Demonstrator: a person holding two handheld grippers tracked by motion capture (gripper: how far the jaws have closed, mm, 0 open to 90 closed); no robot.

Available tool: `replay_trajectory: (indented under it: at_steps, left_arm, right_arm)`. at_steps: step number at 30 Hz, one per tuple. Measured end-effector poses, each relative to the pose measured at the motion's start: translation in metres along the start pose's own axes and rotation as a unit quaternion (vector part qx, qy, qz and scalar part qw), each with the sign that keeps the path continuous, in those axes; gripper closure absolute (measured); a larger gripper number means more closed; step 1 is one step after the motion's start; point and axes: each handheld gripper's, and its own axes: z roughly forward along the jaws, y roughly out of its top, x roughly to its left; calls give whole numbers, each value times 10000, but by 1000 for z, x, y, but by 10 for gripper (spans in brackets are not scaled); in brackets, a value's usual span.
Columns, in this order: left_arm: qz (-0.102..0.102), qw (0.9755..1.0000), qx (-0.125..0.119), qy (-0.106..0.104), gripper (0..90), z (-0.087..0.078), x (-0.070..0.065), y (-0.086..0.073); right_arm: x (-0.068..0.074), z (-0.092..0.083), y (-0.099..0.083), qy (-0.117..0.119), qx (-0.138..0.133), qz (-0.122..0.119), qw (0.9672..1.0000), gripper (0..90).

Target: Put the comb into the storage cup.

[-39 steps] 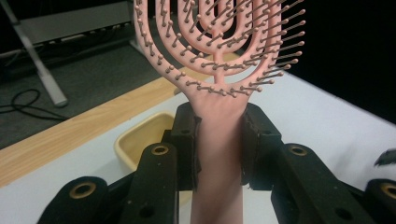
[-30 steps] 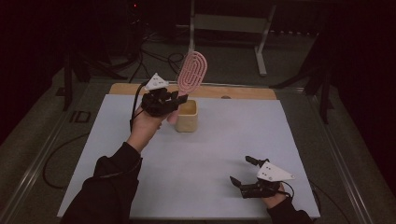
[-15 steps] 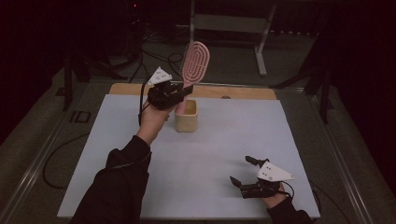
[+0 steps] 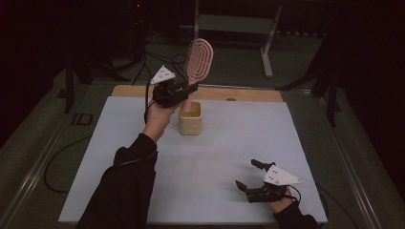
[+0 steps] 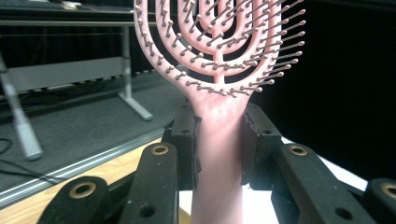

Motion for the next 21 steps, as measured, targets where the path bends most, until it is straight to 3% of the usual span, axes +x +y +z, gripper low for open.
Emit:
replay_trajectory:
  at_steps: [2, 6, 10, 21]
  left_arm:
    - [-11, 9999, -88, -109, 702, 2, 3, -1]
    - [-50, 9999, -138, -59, 702, 10, 9, -6]
    - [39, 9997, -231, -15, 702, 15, 13, -14]
    - [-105, 9988, -472, 34, 702, 25, 22, -36]
  right_arm:
    - [0, 0, 0, 5, 3, 4, 10000, 88]
    - [0, 0, 0, 9, -8, 1, 10000, 88]
    - [-1, 0, -1, 23, -6, 0, 10000, 88]
    - [0, 1, -1, 56, 27, 46, 10000, 88]
